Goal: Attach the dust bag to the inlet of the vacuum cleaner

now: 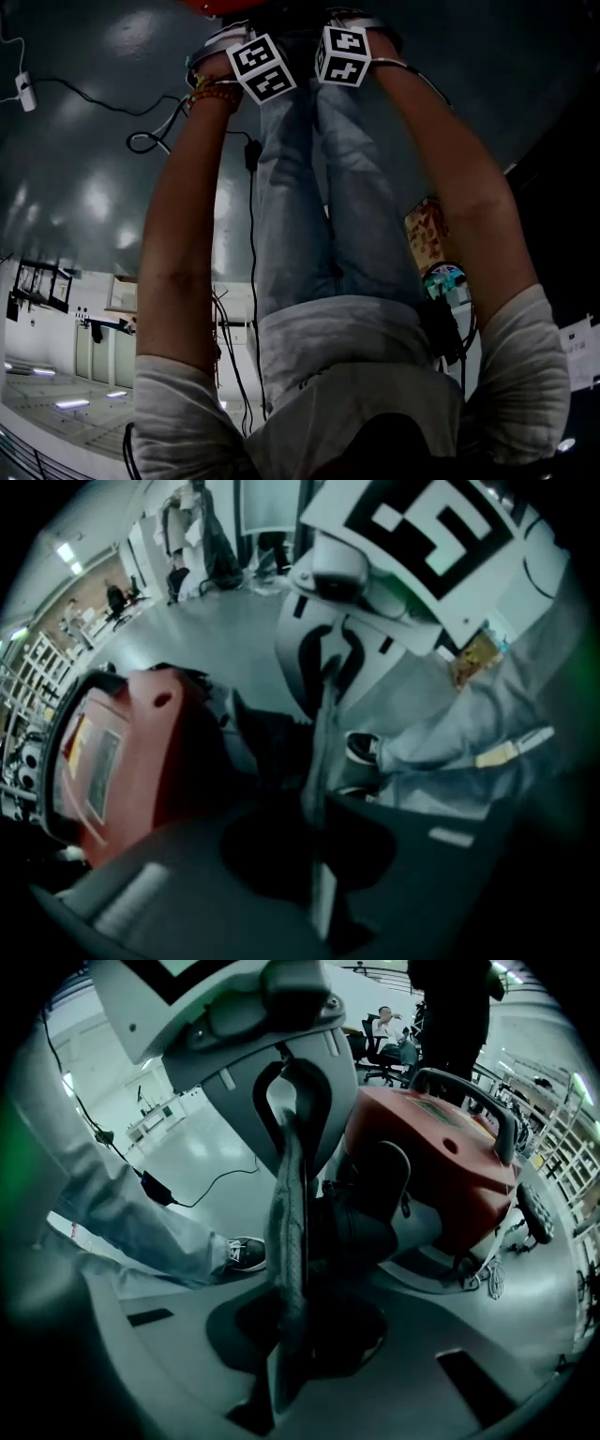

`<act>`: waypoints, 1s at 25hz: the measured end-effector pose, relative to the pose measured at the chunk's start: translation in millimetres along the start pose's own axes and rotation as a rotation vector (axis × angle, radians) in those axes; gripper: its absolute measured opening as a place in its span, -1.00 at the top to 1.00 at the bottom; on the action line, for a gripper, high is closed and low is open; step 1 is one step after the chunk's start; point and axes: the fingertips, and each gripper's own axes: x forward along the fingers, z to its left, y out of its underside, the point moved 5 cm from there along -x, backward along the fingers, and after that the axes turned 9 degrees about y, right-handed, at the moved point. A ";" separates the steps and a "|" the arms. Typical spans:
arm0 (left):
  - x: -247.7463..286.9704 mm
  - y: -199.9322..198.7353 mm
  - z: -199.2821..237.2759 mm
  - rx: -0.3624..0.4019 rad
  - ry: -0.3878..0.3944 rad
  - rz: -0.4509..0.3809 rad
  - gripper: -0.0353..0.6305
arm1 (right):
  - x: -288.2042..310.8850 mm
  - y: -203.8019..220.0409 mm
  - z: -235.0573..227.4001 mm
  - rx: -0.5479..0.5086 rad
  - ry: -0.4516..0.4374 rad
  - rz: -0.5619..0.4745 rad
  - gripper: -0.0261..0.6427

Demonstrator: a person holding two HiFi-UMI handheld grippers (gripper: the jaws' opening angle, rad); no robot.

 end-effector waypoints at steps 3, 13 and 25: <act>6.7 7.4 2.9 -0.043 0.010 -0.020 0.84 | -8.4 -5.9 3.0 -0.015 0.019 -0.006 0.83; 6.3 6.0 3.7 -0.098 0.026 -0.044 0.83 | 2.2 -0.6 -6.6 0.048 -0.002 -0.002 0.83; 11.2 7.4 6.6 -0.088 0.034 -0.040 0.83 | -1.7 -4.5 -4.3 0.026 0.021 0.013 0.83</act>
